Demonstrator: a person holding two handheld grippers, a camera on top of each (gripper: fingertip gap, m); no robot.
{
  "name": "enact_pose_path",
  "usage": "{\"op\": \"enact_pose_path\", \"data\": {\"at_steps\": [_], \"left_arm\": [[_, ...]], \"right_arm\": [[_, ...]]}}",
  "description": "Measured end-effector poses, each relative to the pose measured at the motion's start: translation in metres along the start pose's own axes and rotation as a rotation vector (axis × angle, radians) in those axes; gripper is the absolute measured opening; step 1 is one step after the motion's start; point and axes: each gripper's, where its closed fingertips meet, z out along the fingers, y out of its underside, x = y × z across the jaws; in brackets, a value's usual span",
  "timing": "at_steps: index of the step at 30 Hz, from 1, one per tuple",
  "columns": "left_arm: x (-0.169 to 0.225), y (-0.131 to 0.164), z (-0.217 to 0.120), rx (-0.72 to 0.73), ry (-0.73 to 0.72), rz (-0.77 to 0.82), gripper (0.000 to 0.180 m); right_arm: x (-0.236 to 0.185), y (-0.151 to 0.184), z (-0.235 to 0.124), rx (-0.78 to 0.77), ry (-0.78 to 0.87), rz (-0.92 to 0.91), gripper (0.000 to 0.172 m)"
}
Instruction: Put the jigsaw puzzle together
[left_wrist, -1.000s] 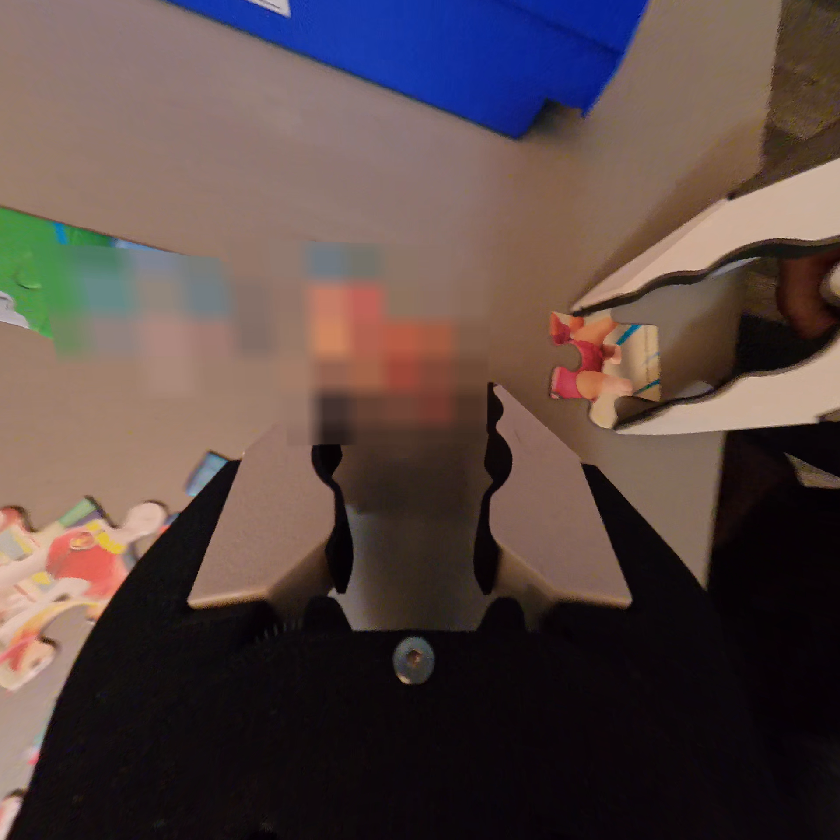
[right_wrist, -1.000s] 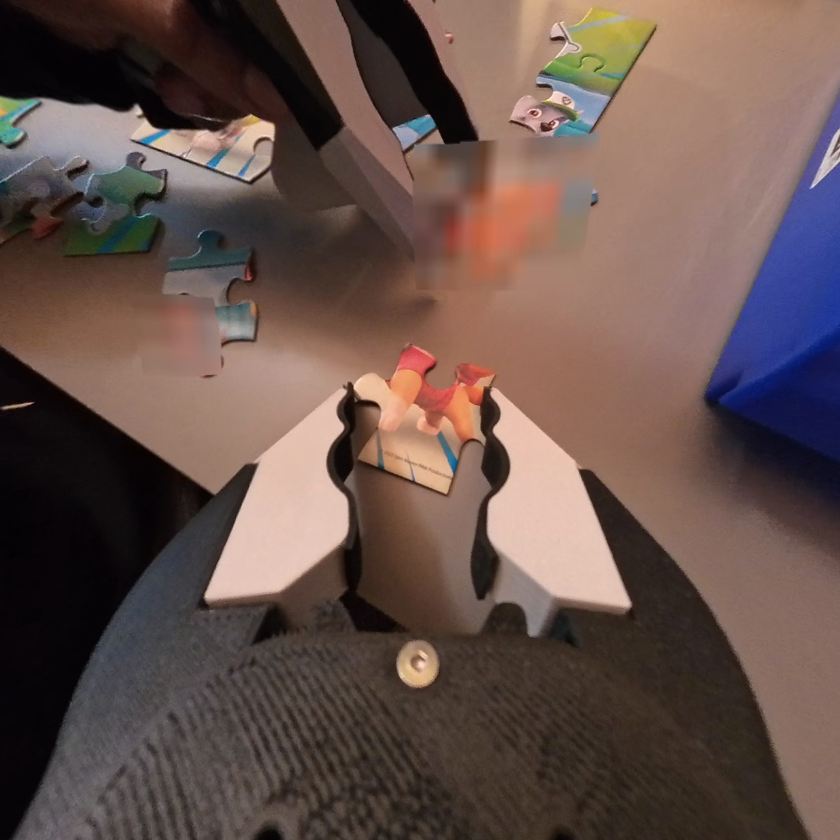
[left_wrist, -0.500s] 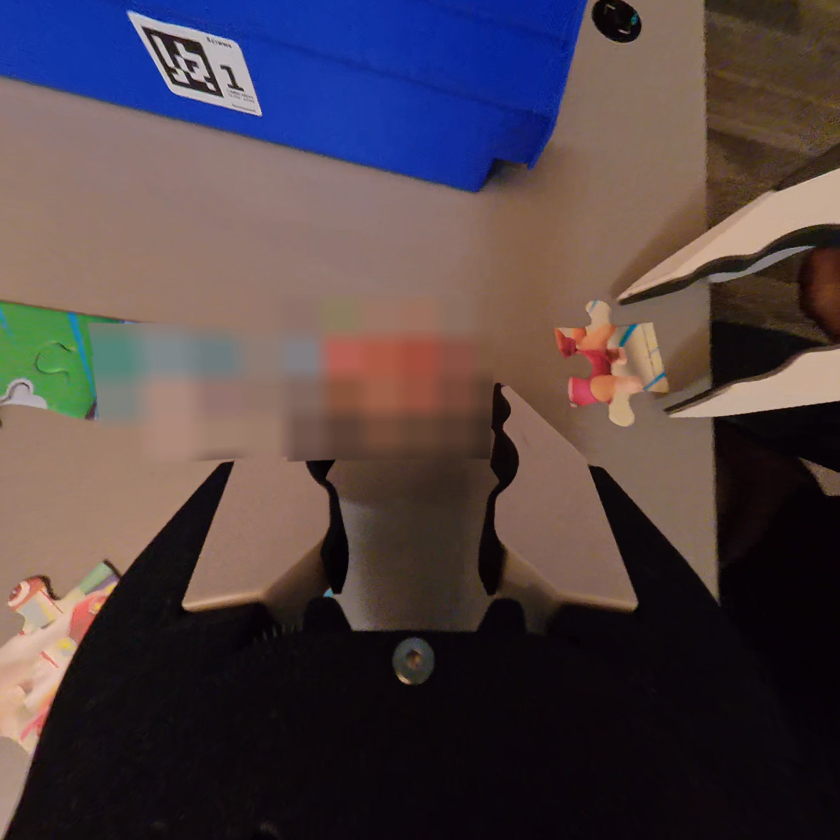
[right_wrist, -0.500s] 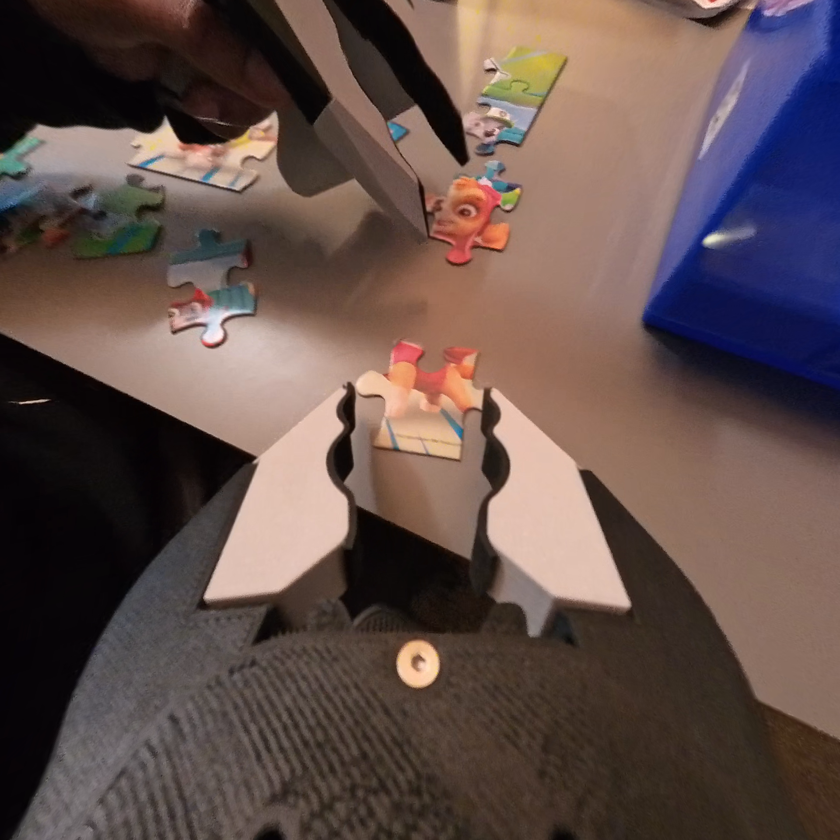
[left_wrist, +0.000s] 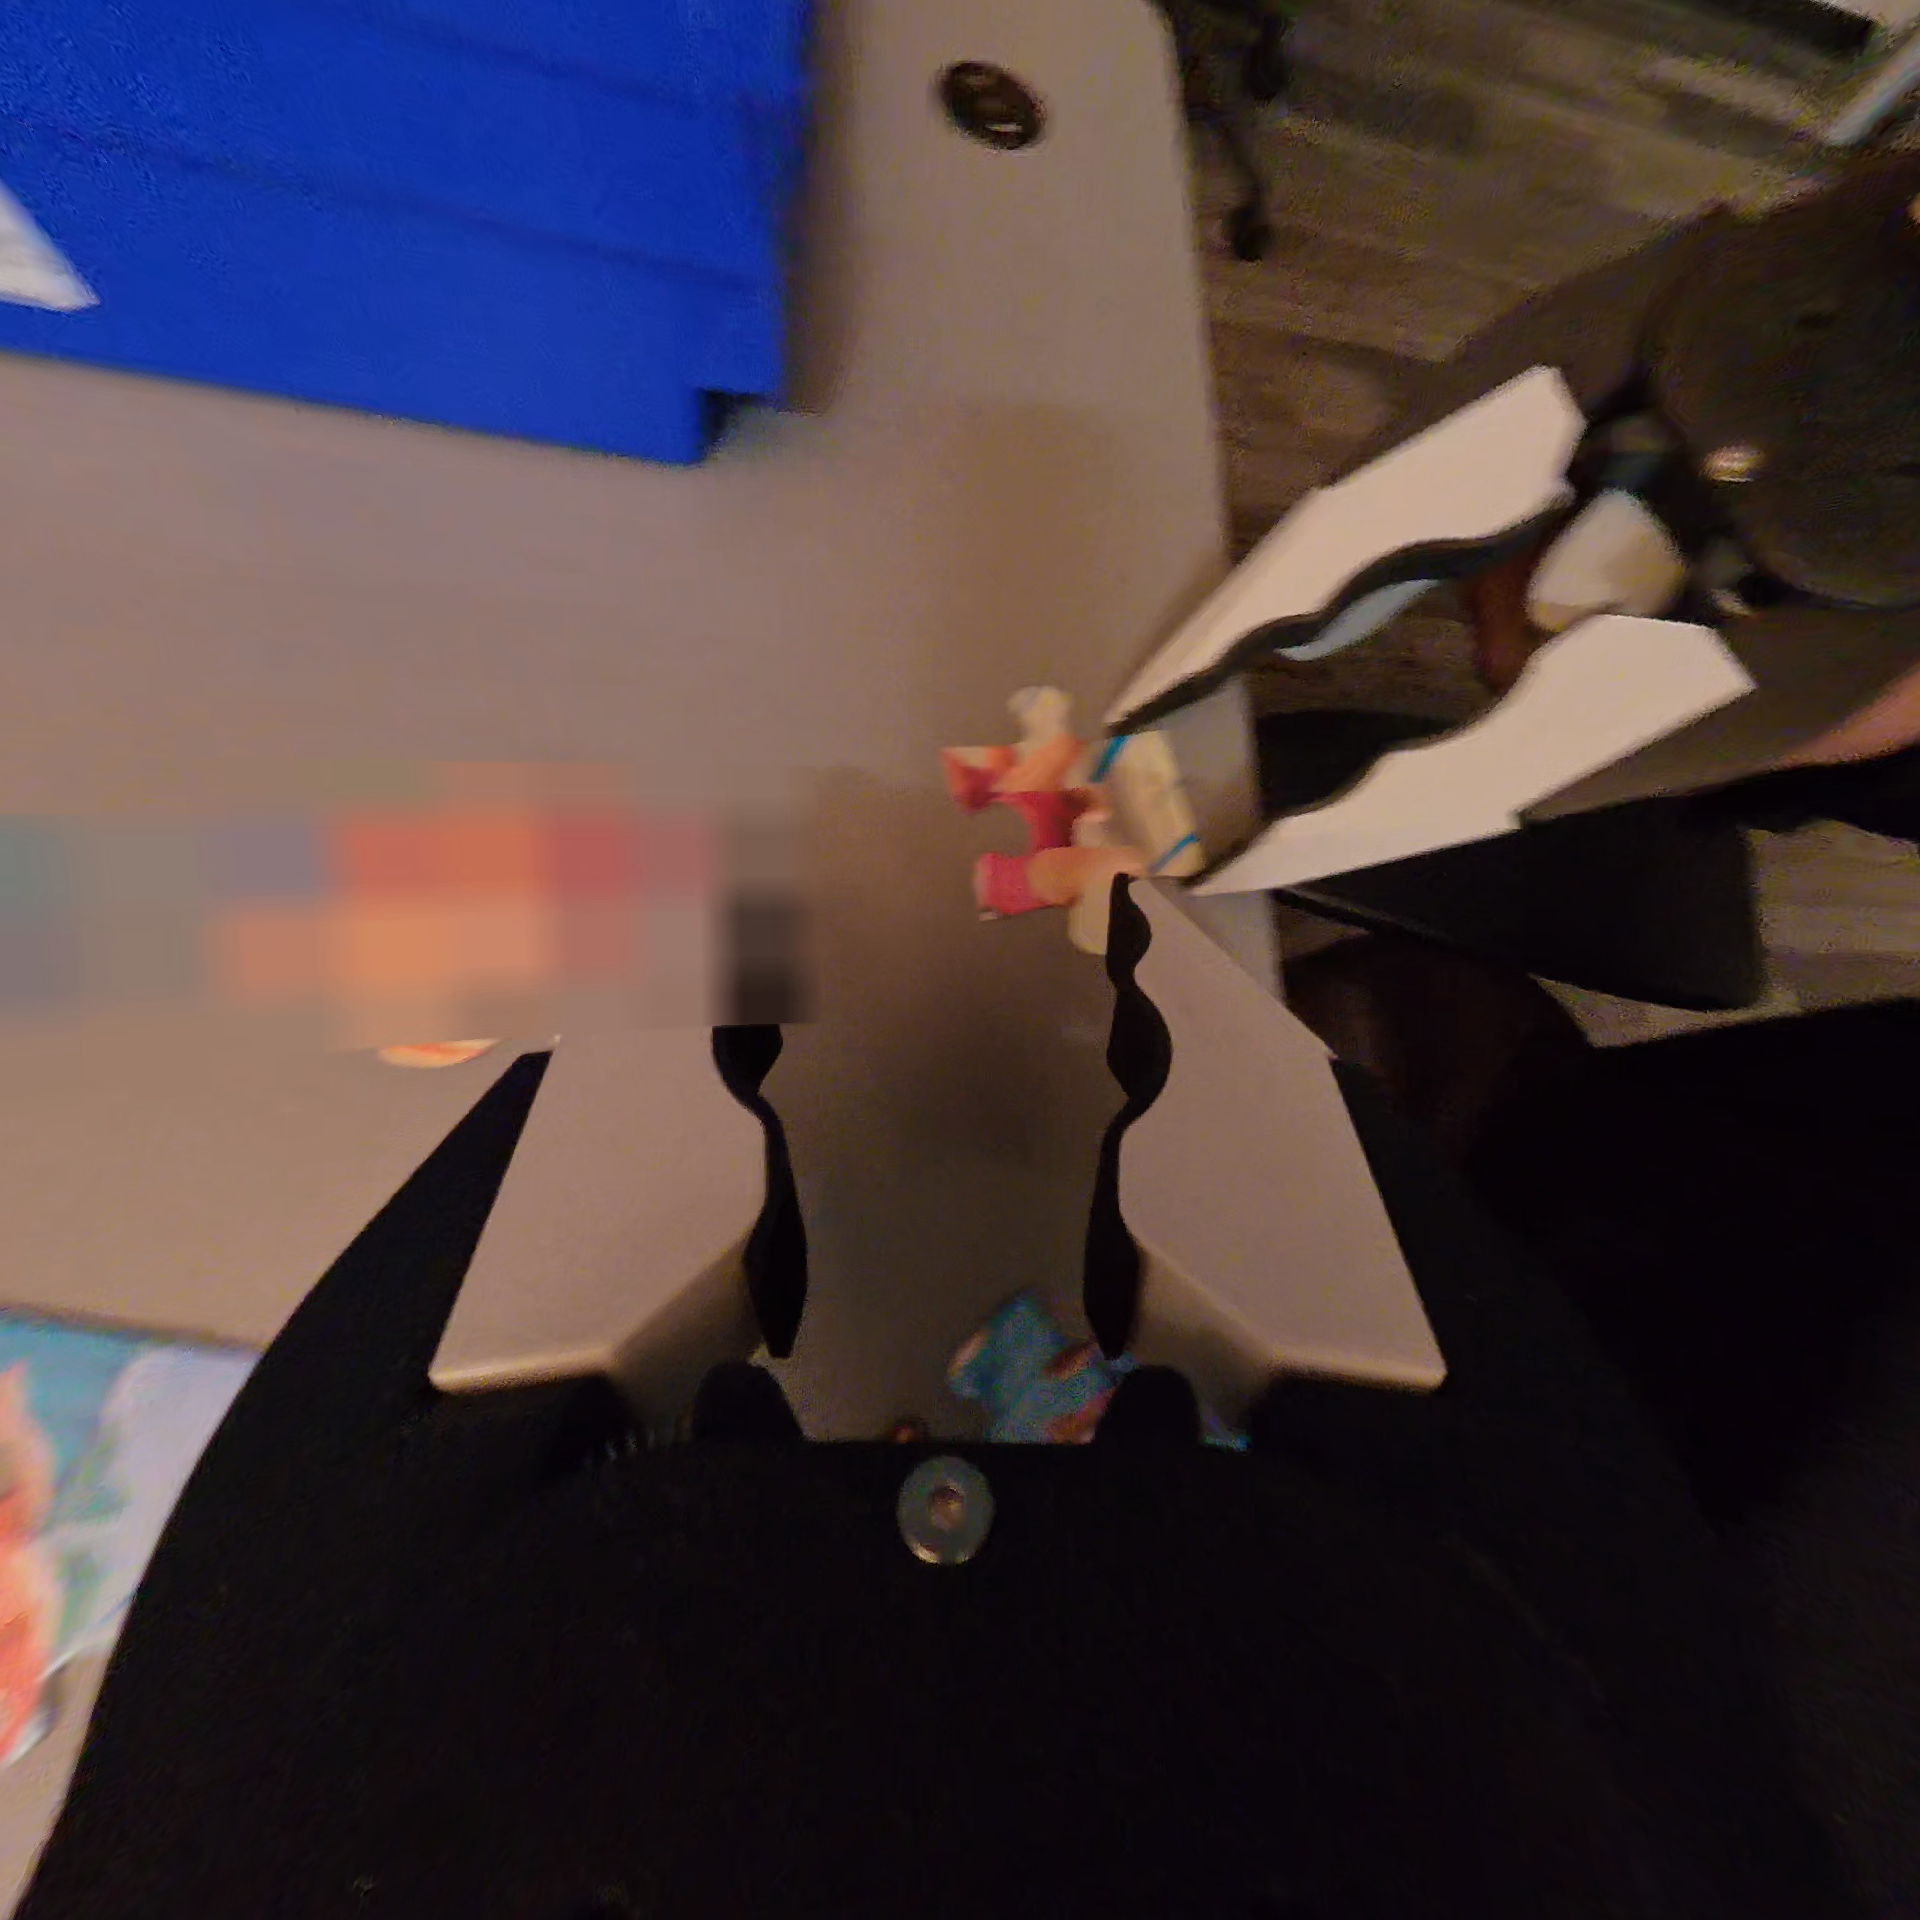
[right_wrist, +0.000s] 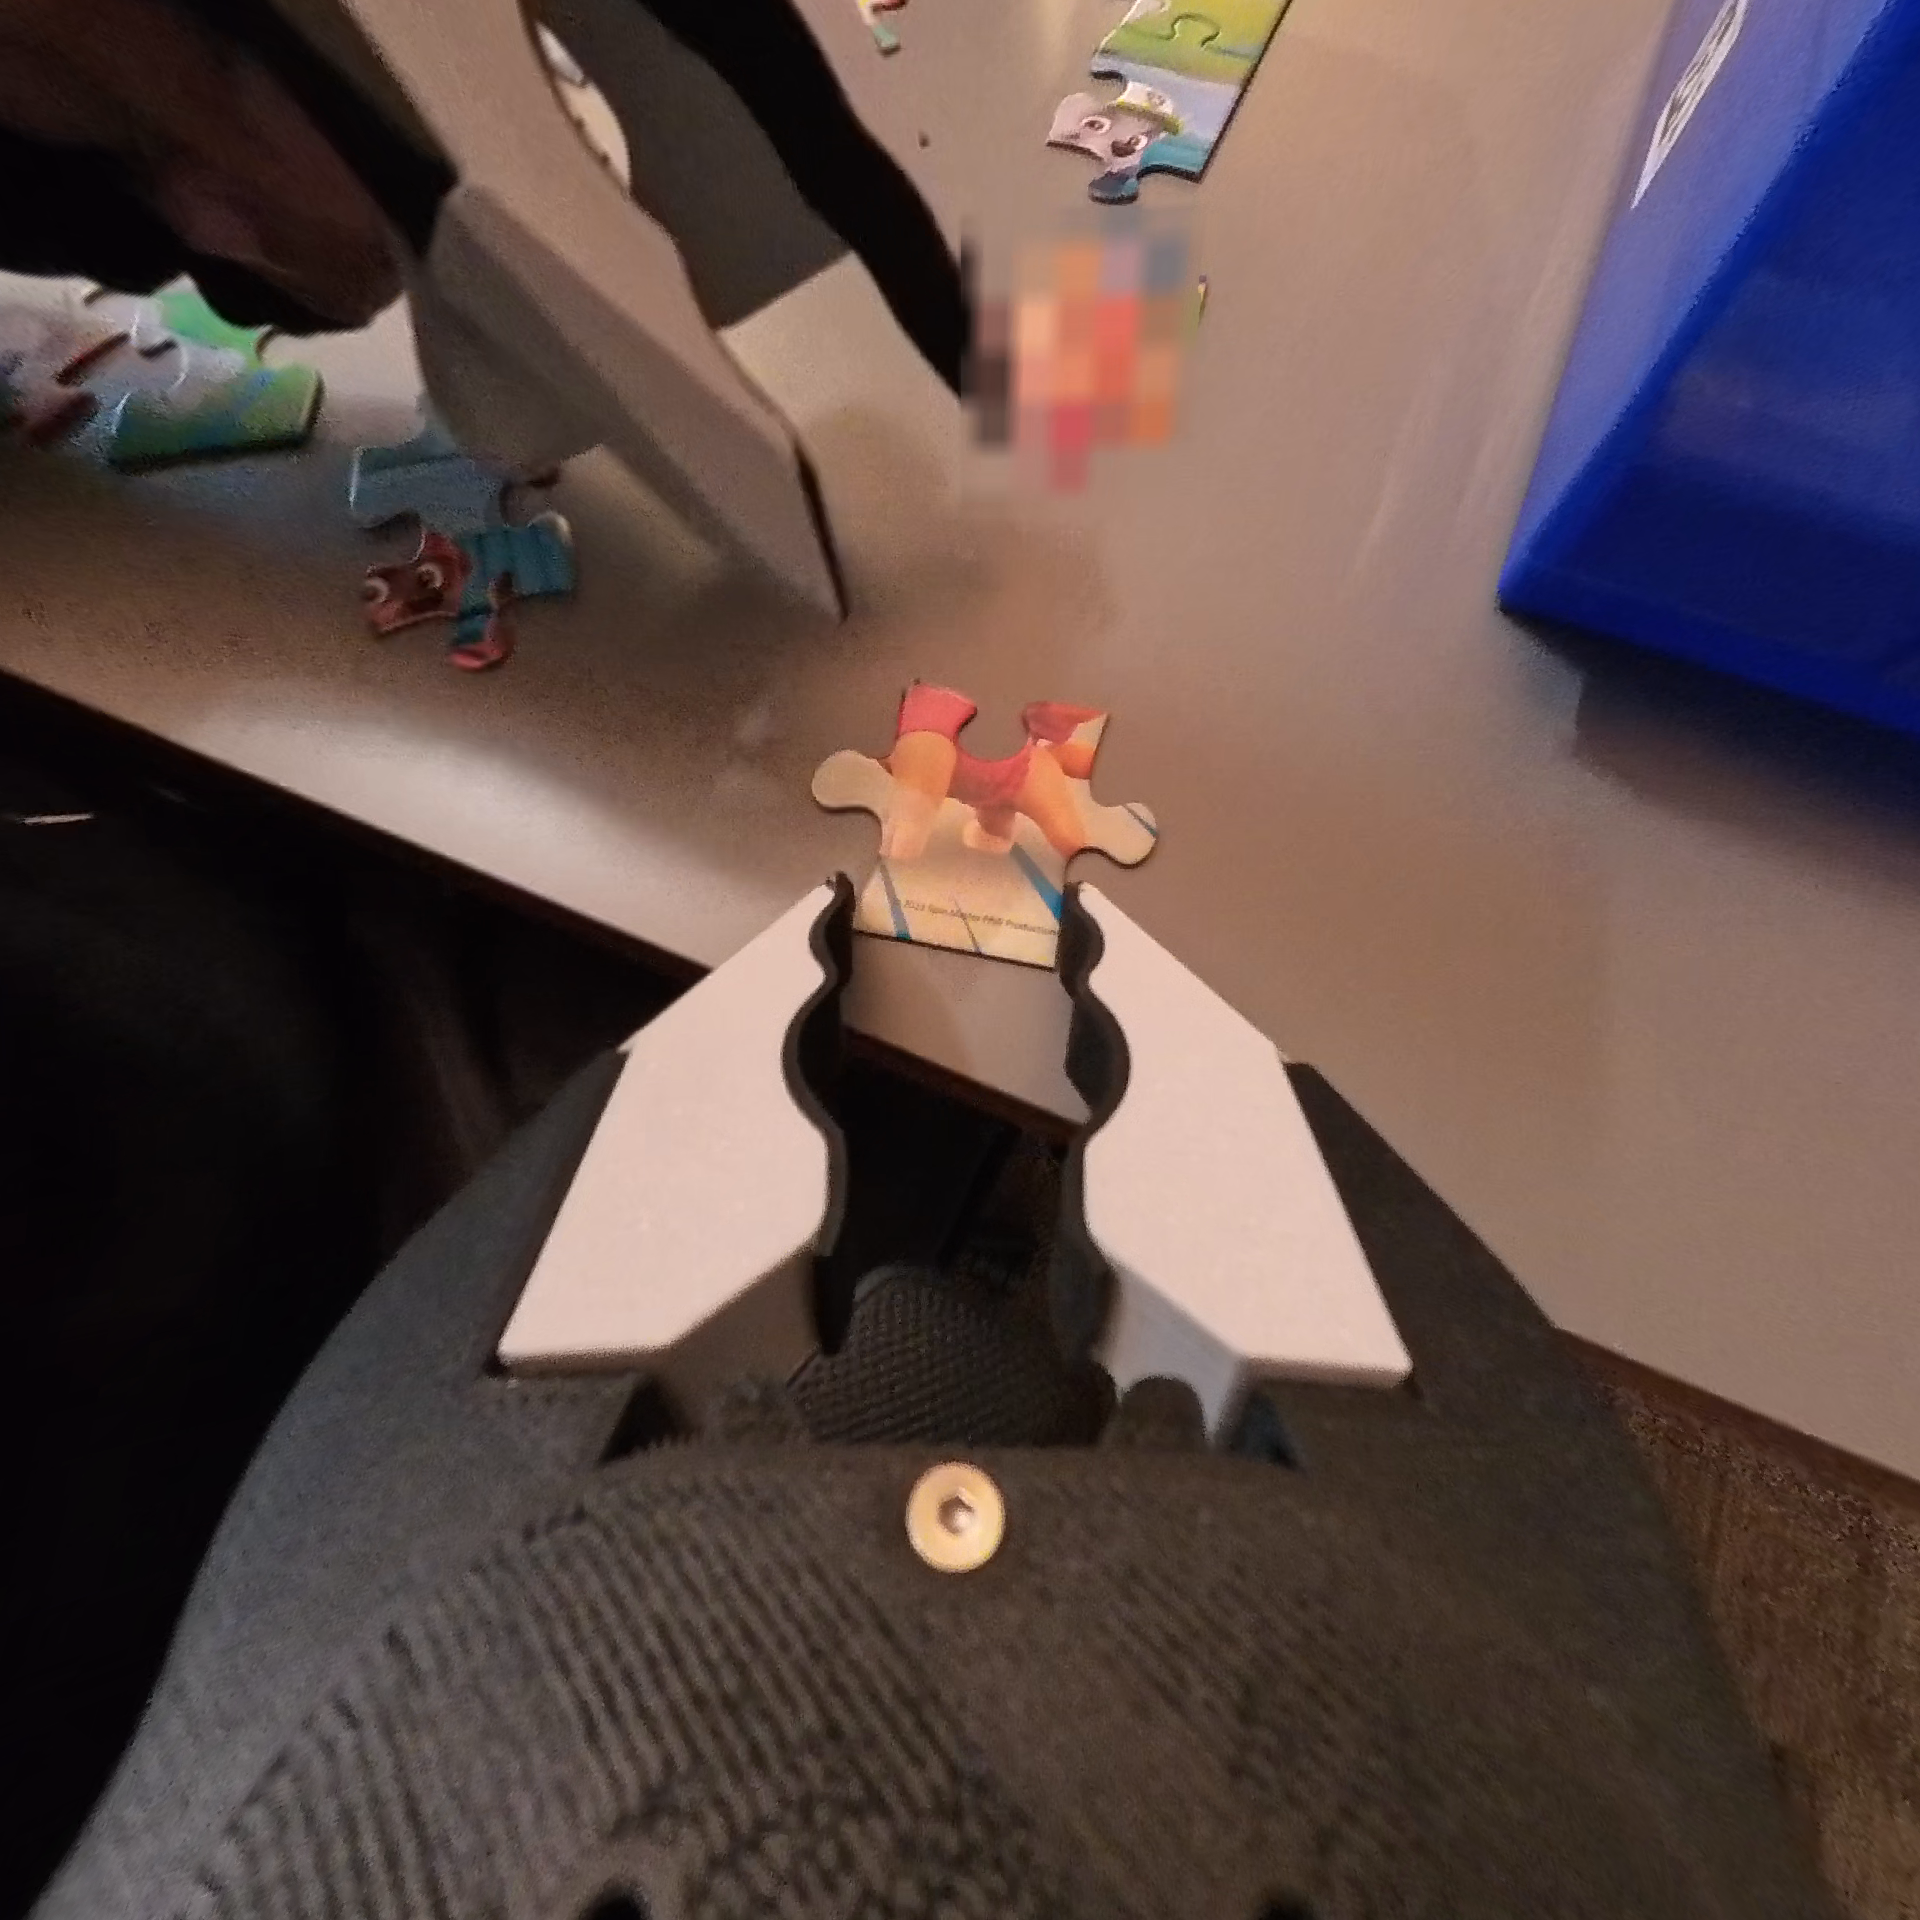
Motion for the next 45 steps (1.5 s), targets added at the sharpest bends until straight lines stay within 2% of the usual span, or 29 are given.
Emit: {"op": "enact_pose_path", "data": {"at_steps": [6, 8, 12, 14, 17, 19, 22, 25, 28, 32, 35, 40, 45], "left_arm": [[0.06, 0.013, 0.024, -0.102, 0.143, 0.088, 0.061], [0.07, 0.02, 0.029, -0.135, 0.173, 0.08, 0.061], [0.075, 0.019, 0.029, -0.125, 0.187, 0.063, 0.059], [0.076, 0.019, 0.029, -0.122, 0.193, 0.051, 0.059], [0.078, 0.019, 0.028, -0.121, 0.219, 0.026, 0.059], [0.082, 0.018, 0.028, -0.122, 0.25, 0.01, 0.059], [0.082, 0.014, 0.023, -0.107, 0.262, 0.006, 0.06], [0.057, 0.004, 0.009, -0.071, 0.174, 0.029, 0.06], [-0.001, -0.006, -0.009, -0.024, -0.023, 0.04, 0.06], [-0.066, -0.001, -0.018, -0.005, -0.146, -0.089, 0.06], [-0.1, 0.003, -0.017, -0.009, -0.23, -0.179, 0.046], [-0.115, 0.004, -0.013, -0.035, -0.27, -0.176, 0.041], [-0.119, 0.01, -0.01, -0.08, -0.298, -0.13, 0.037]], "right_arm": [[-0.013, 0.011, -0.014, 0.02, -0.034, -0.044, 0.042], [-0.015, 0.014, -0.015, 0.035, -0.023, -0.095, 0.049], [-0.013, 0.023, -0.017, 0.06, 0.087, -0.379, 0.053], [-0.01, 0.025, -0.019, 0.056, 0.183, -0.603, 0.047], [-0.013, 0.018, -0.022, 0.074, 0.292, -0.901, 0.029], [-0.015, 0.02, -0.018, 0.055, 0.304, -1.011, 0.015], [-0.017, 0.02, -0.018, 0.046, 0.294, -1.071, 0.008], [-0.017, 0.014, -0.026, 0.05, 0.294, -1.09, 0.002], [-0.015, -0.002, -0.035, 0.089, 0.308, -1.089, 0.0], [-0.002, -0.033, -0.03, 0.14, 0.375, -1.095, 0.0], [0.007, -0.056, -0.01, 0.141, 0.442, -1.177, 0.0], [0.014, -0.066, 0.033, 0.092, 0.41, -1.293, 0.0], [0.016, -0.061, 0.047, 0.043, 0.347, -1.327, 0.0]]}}
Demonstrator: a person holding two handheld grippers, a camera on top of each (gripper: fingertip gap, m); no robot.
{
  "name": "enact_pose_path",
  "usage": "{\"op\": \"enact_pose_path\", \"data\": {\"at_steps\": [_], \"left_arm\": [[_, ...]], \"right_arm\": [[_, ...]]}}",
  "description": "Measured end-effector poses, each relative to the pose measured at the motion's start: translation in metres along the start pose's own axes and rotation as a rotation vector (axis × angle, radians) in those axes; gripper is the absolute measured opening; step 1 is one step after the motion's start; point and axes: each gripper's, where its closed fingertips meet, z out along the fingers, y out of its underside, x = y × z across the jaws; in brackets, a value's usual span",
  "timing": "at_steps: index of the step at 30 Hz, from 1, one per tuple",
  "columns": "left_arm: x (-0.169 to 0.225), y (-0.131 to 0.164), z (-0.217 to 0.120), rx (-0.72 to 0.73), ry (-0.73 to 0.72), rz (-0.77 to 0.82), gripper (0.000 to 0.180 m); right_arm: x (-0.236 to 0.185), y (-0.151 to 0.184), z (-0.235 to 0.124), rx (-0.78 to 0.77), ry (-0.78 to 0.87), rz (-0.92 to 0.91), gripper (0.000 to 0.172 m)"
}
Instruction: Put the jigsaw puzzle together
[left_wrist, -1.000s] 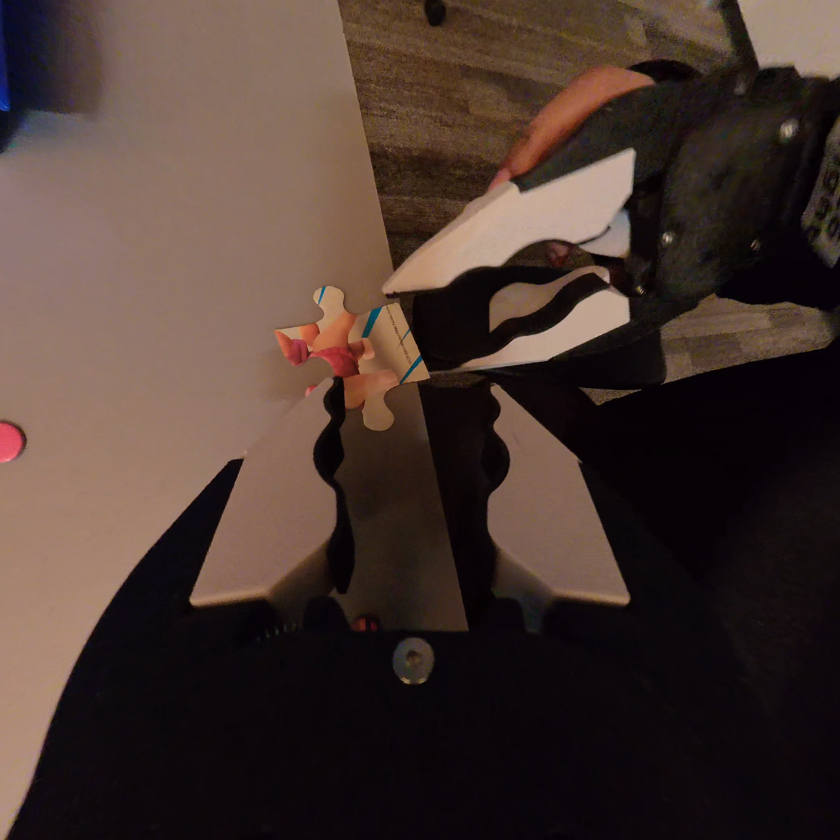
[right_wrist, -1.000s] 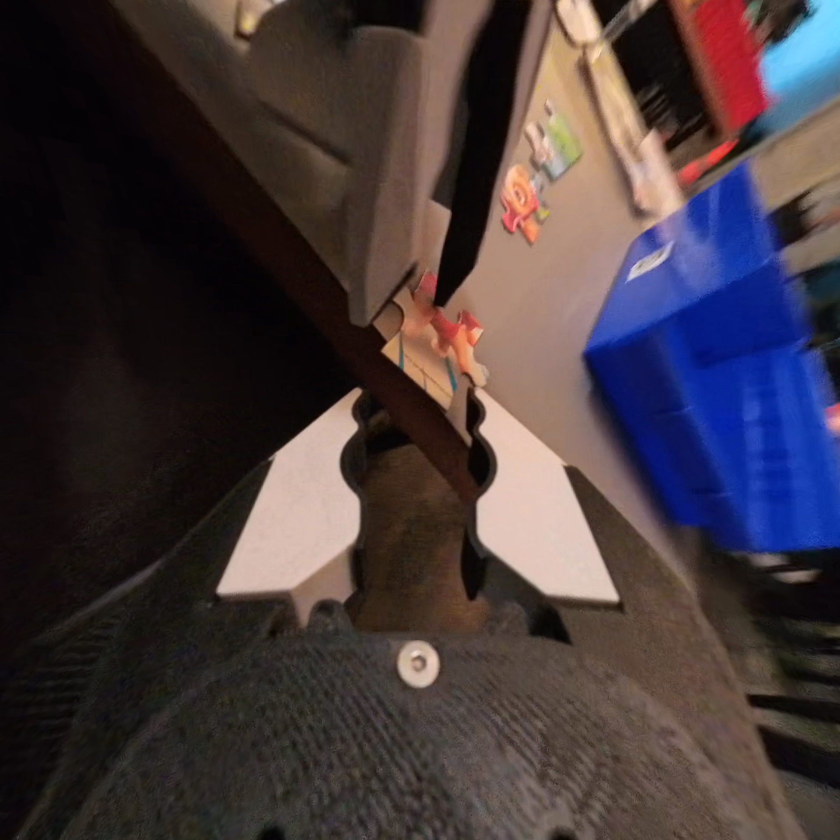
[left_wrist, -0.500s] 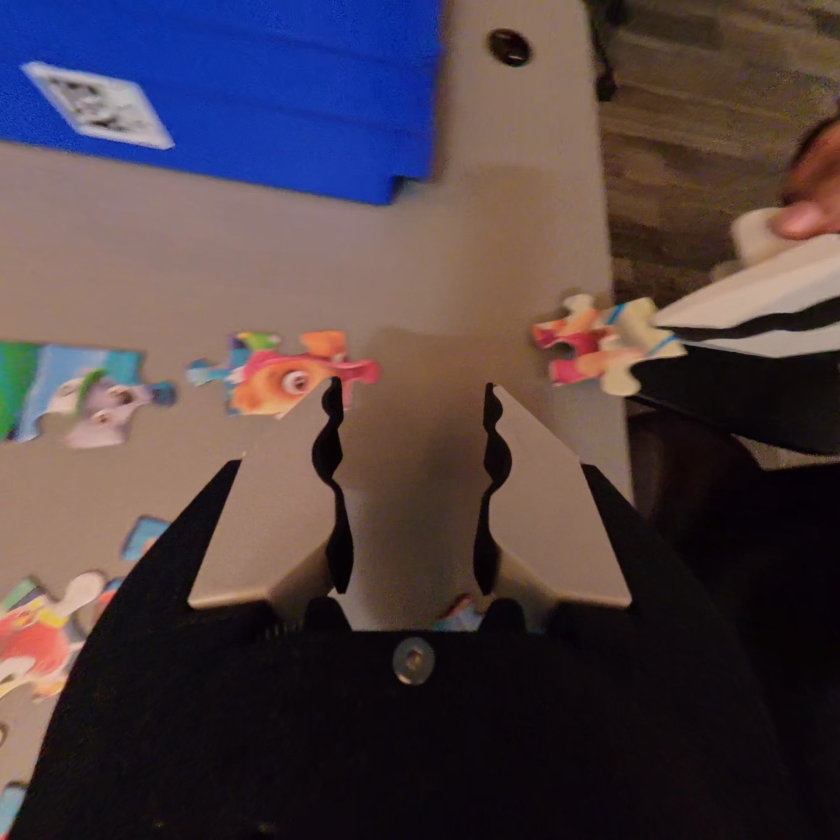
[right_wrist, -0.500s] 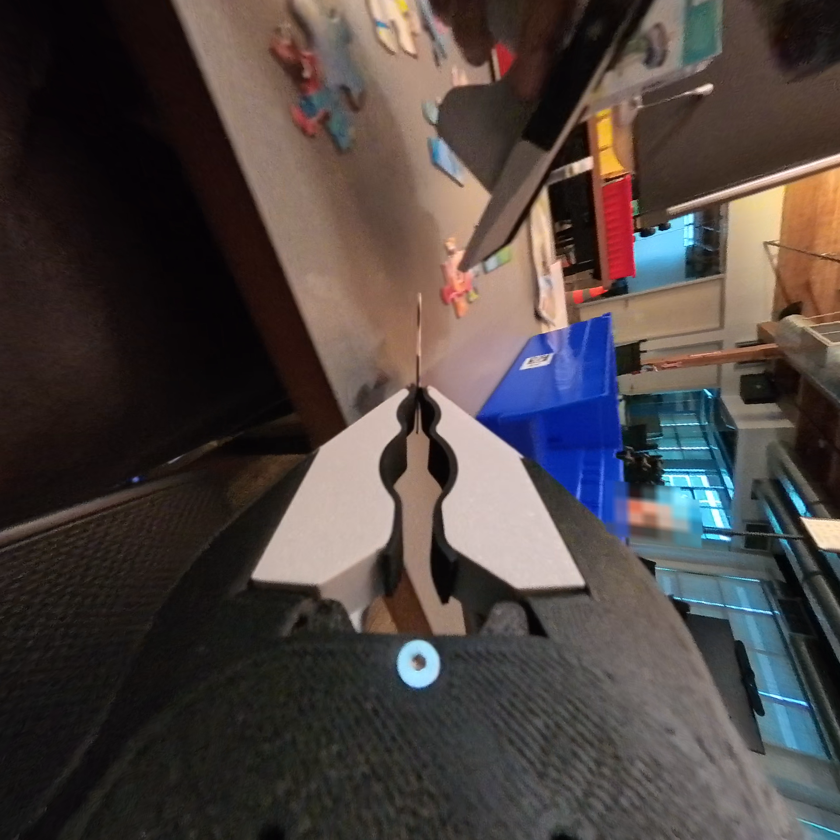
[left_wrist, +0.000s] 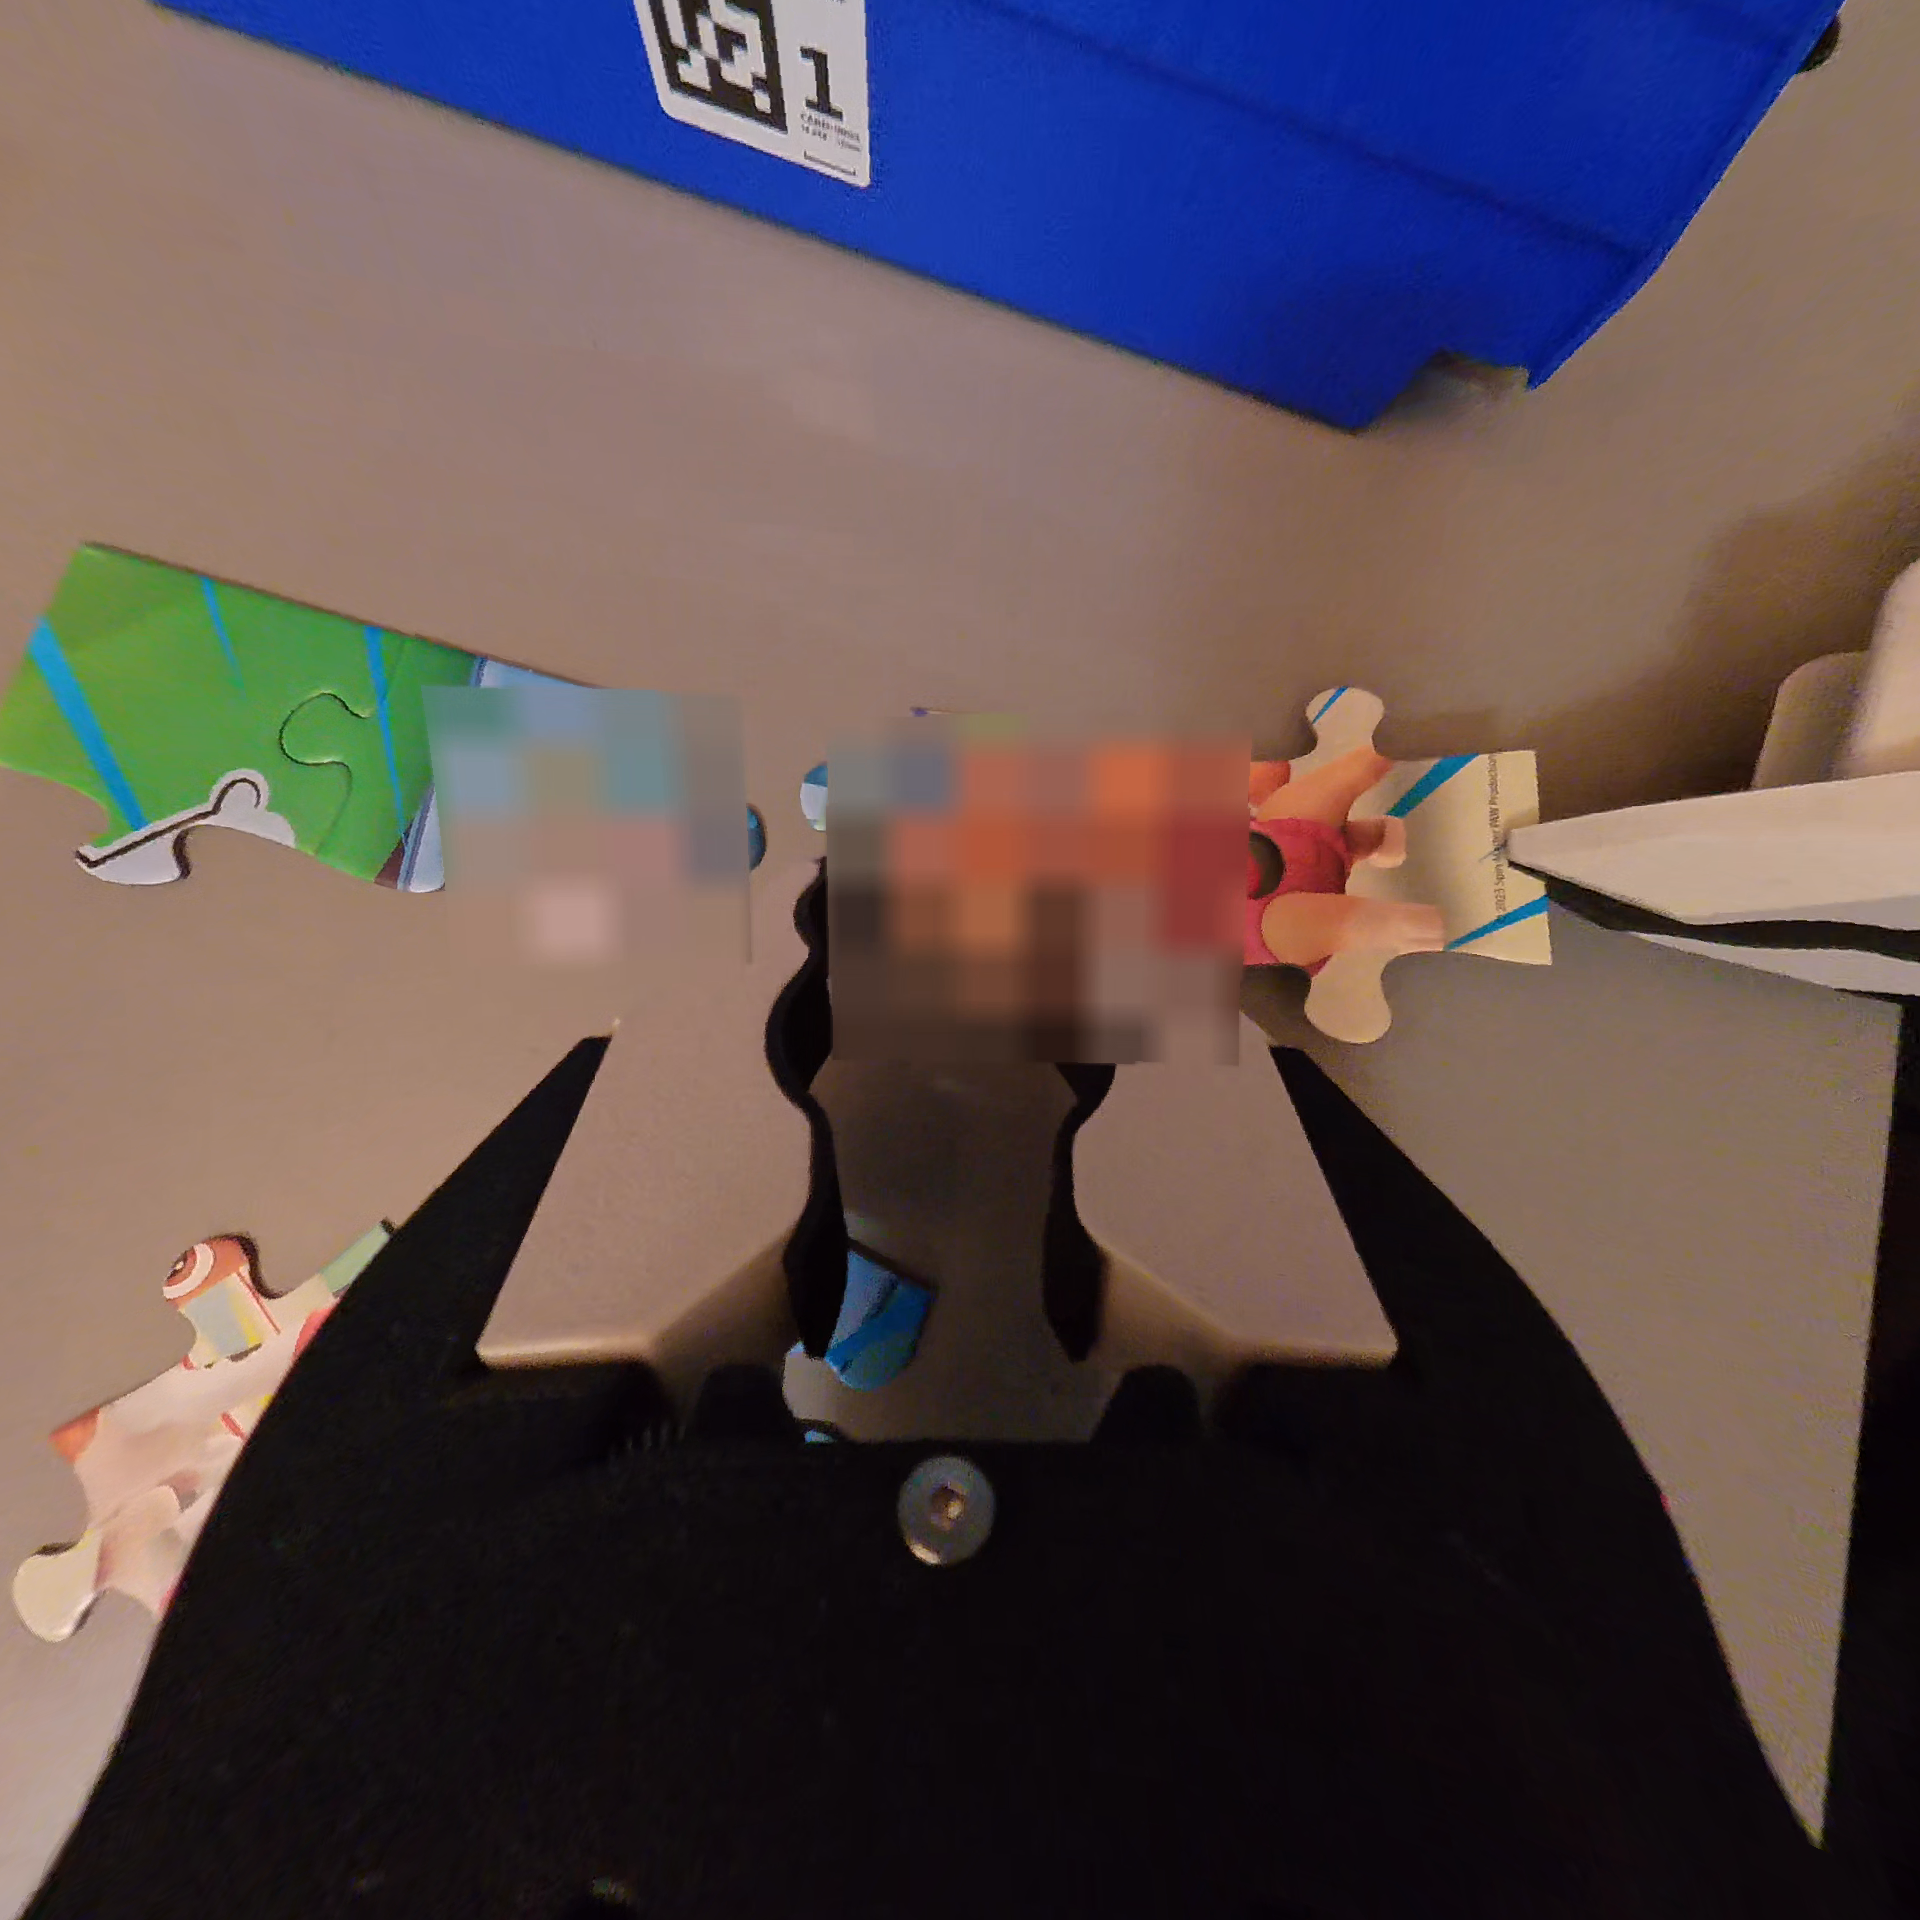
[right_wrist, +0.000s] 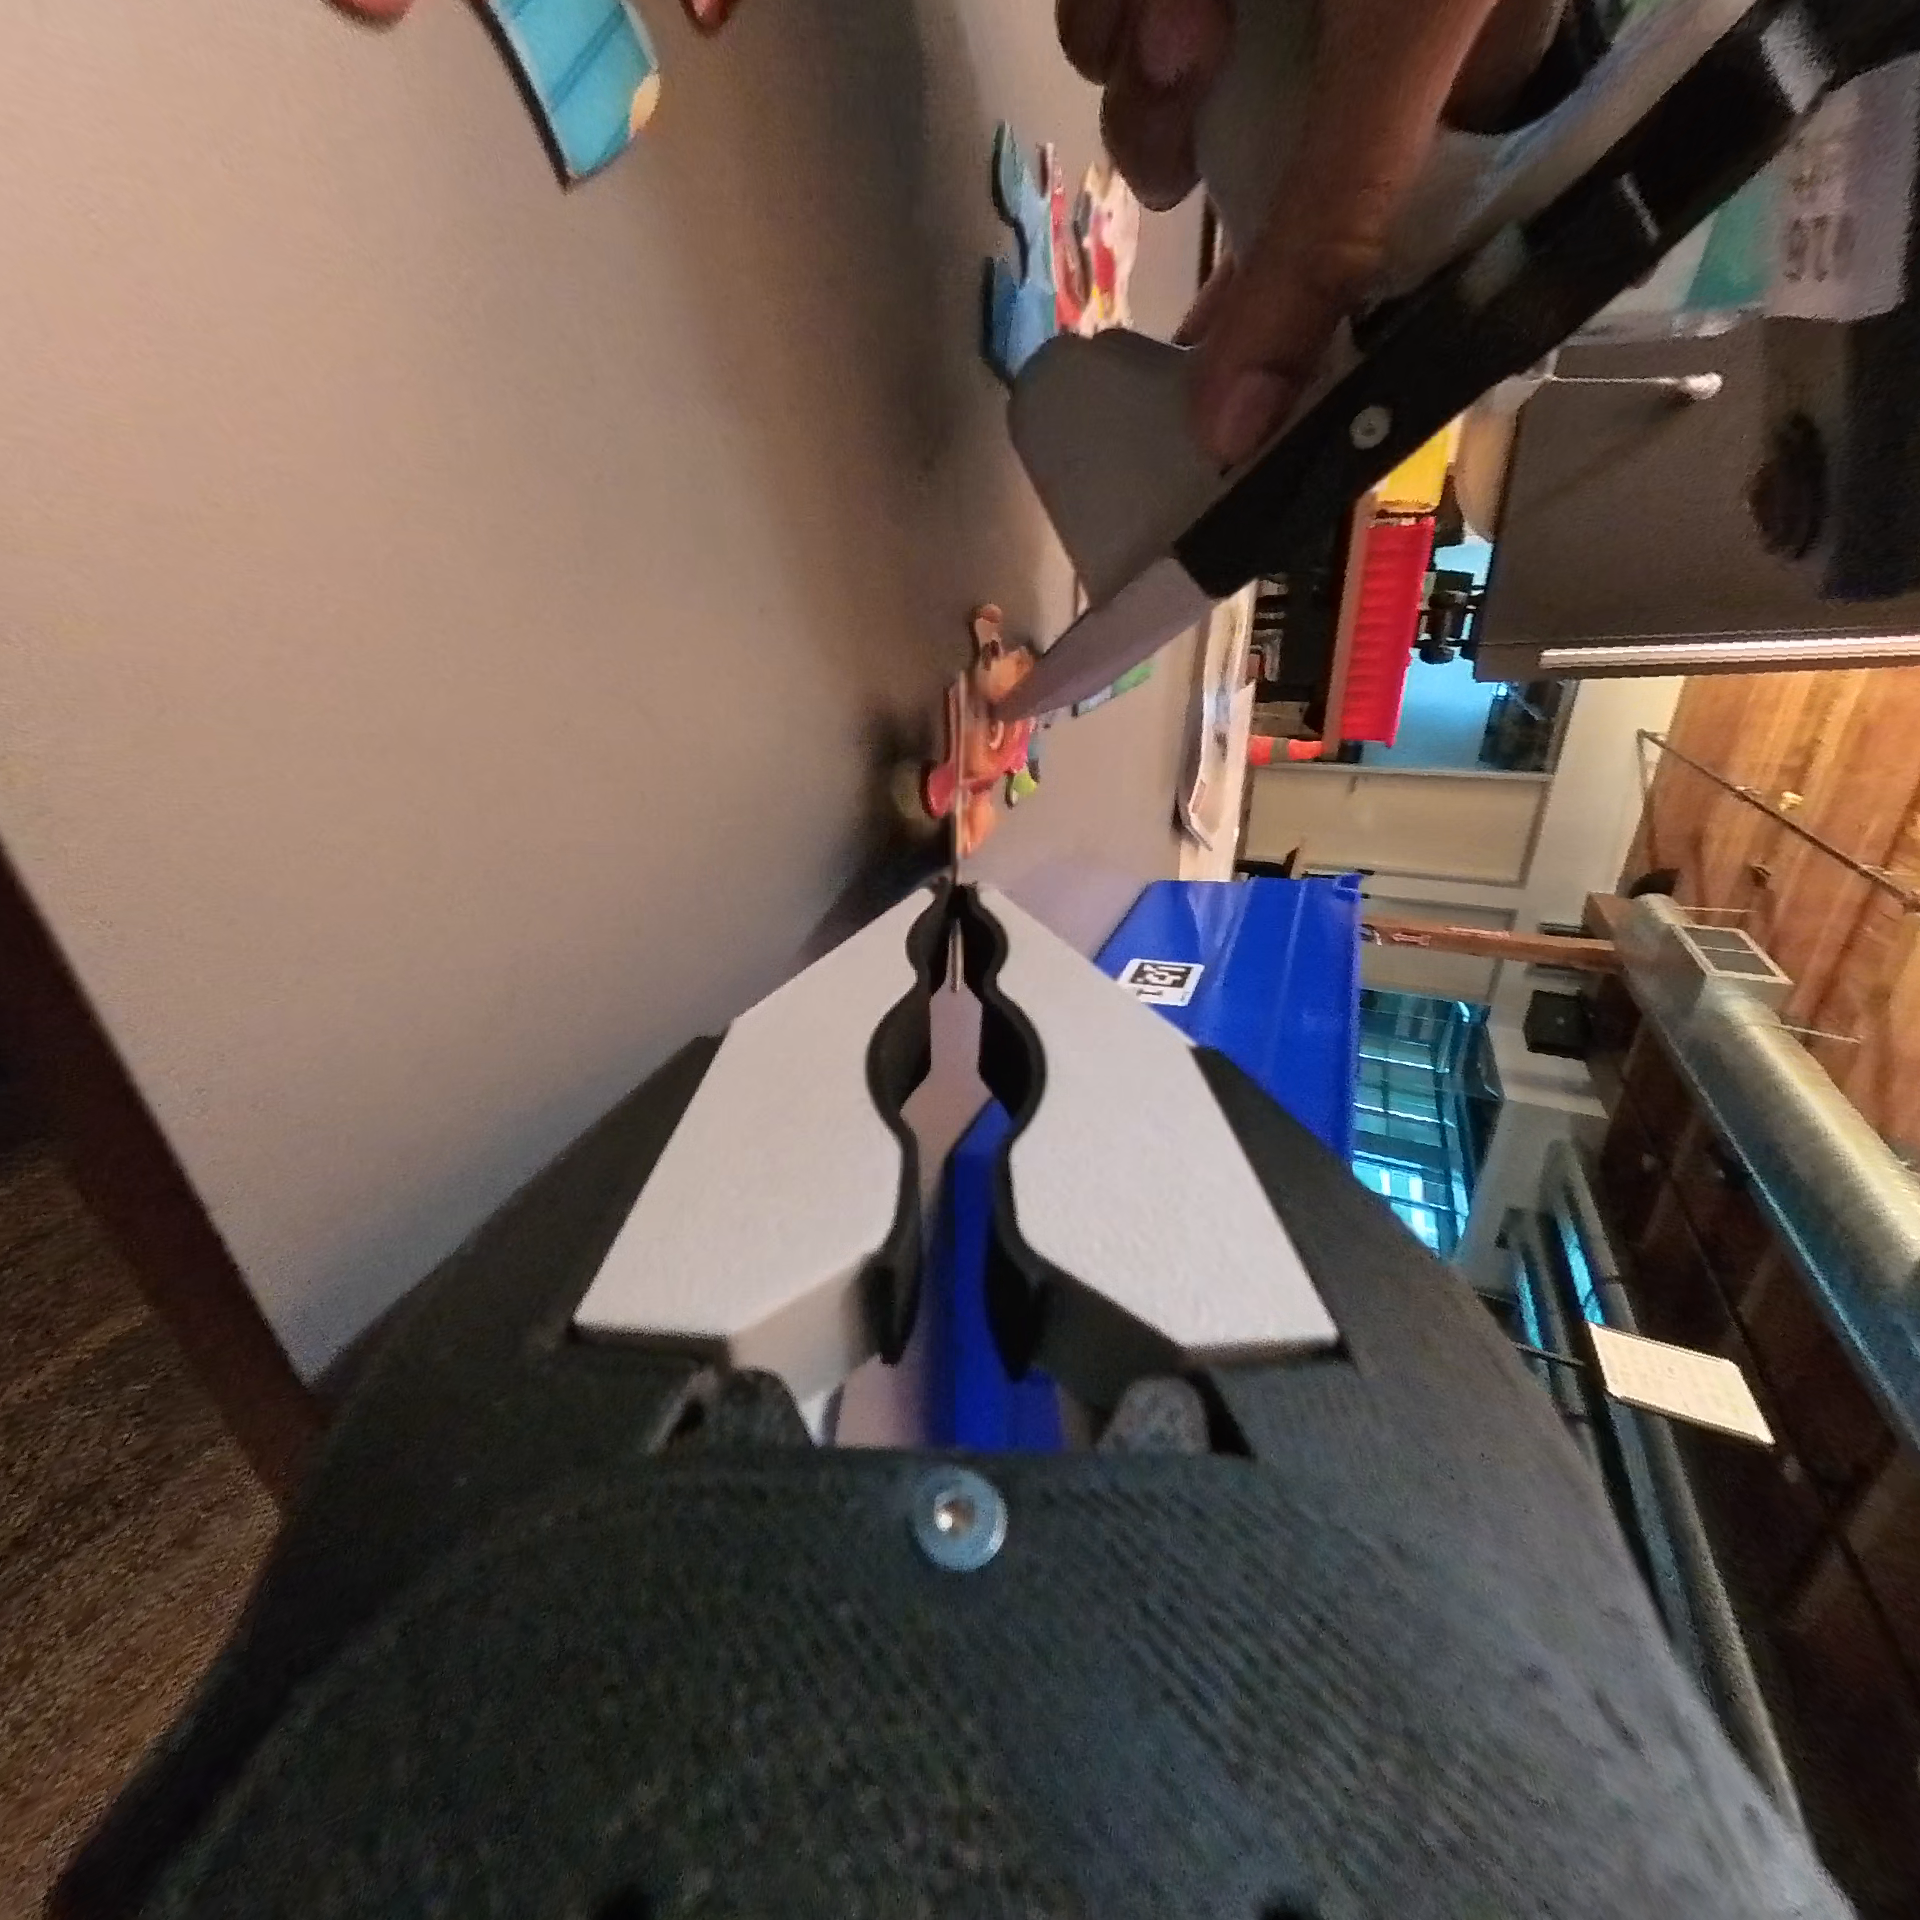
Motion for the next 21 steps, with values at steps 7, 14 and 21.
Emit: {"op": "enact_pose_path", "data": {"at_steps": [7, 14, 21], "left_arm": [[0.0, 0.0, 0.0, -0.006, 0.012, -0.004, 0.034], [0.0, 0.0, 0.0, -0.015, 0.01, 0.006, 0.034], [0.001, 0.0, 0.001, -0.015, 0.011, 0.009, 0.032]], "right_arm": [[-0.01, 0.003, 0.007, -0.024, -0.085, 0.008, 0.009], [-0.008, 0.013, -0.003, -0.001, -0.162, 0.129, 0.023], [0.009, -0.003, 0.003, 0.112, -0.25, 0.505, 0.022]]}}
